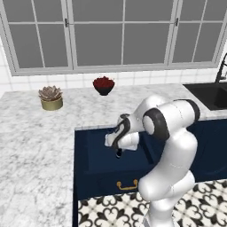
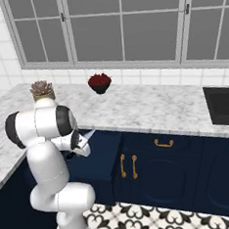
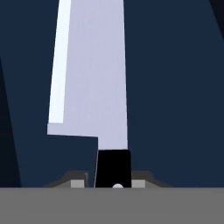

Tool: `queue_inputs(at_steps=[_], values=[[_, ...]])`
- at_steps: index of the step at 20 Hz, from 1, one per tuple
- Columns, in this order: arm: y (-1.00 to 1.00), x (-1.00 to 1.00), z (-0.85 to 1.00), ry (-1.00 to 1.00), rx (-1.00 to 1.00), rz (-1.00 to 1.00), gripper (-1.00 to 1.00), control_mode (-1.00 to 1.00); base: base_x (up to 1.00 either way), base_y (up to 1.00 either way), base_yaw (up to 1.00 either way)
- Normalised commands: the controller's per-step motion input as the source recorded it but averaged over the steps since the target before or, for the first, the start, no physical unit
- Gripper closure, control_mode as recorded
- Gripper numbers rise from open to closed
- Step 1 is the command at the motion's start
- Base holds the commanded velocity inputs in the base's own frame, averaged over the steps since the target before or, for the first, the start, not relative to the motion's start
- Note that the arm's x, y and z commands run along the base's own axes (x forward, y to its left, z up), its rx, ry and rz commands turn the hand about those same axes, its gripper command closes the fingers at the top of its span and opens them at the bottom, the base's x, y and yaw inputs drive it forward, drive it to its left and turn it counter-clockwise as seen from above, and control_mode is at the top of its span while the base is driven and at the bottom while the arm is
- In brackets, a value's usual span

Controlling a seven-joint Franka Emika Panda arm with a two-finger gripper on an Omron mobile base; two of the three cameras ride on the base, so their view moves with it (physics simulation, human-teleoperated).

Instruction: Pick up the knife from the drawer and place it on the cutting board. Then place the meat from the plate to the cutting board.

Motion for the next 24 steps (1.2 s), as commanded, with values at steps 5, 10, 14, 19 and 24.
queue_inputs(at_steps=[5,10,14,19,24], values=[[-0.47,0.0,1.0,0.0,0.01,0.0,1.0,-1.0,0.0,0.0,0.0],[-0.46,-0.26,1.0,-0.02,0.02,0.0,1.0,-1.0,0.0,0.0,0.0],[-0.45,-0.18,1.0,-0.12,0.0,0.0,1.0,-1.0,0.0,0.0,0.0],[-0.35,-0.14,0.8,-0.05,0.0,0.0,1.0,1.0,-0.11,-0.06,0.0],[0.0,0.0,0.0,0.0,0.0,0.0,1.0,1.0,-0.95,-0.23,0.04]])
